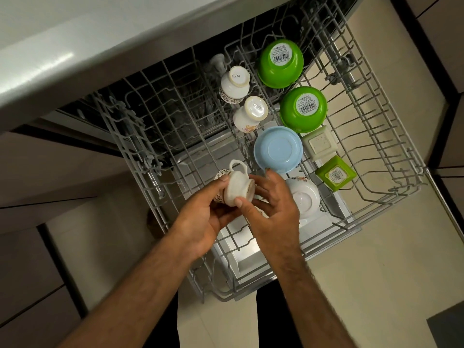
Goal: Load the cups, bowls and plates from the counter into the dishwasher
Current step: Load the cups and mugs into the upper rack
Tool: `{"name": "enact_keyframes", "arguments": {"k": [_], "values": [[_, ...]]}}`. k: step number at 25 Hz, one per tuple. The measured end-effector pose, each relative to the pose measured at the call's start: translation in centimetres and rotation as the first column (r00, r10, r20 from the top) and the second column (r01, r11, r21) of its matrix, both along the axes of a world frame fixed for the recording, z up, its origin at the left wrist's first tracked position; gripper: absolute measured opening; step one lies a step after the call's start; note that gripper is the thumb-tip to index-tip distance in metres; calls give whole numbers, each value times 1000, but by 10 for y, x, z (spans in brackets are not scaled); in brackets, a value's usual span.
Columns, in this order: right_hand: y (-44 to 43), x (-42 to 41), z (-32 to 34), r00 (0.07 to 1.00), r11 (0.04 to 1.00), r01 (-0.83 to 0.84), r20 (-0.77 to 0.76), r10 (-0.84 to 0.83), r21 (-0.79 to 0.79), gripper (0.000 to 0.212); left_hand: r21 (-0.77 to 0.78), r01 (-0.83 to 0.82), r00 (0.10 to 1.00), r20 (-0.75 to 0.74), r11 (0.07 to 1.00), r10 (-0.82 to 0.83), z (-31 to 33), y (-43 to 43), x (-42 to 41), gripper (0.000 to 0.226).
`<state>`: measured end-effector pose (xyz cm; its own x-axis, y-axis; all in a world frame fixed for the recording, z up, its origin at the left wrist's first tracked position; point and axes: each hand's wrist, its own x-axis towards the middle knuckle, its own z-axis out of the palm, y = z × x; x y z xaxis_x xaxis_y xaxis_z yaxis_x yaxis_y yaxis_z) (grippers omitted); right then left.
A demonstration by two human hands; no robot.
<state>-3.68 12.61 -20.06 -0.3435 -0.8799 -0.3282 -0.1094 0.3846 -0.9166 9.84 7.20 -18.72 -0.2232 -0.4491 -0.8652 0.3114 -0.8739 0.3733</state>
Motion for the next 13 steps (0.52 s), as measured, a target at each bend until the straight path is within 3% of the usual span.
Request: {"name": "enact_keyframes", "arguments": {"k": [3,7,13], "values": [[-8,-9,-2,975,997,-76,-208,76,9,65,-73,205,965,182,976,-189,1,-1,-2,46],[-22,-10,-7,836,982,-181,-516,186,61,63,-88,110,961,263,990,-84,4,-2,3,47],[-32,-1,-31,704,932,-301,-611,361,204,81,-150,101,938,343,984,-44,10,-7,16,49]]}}
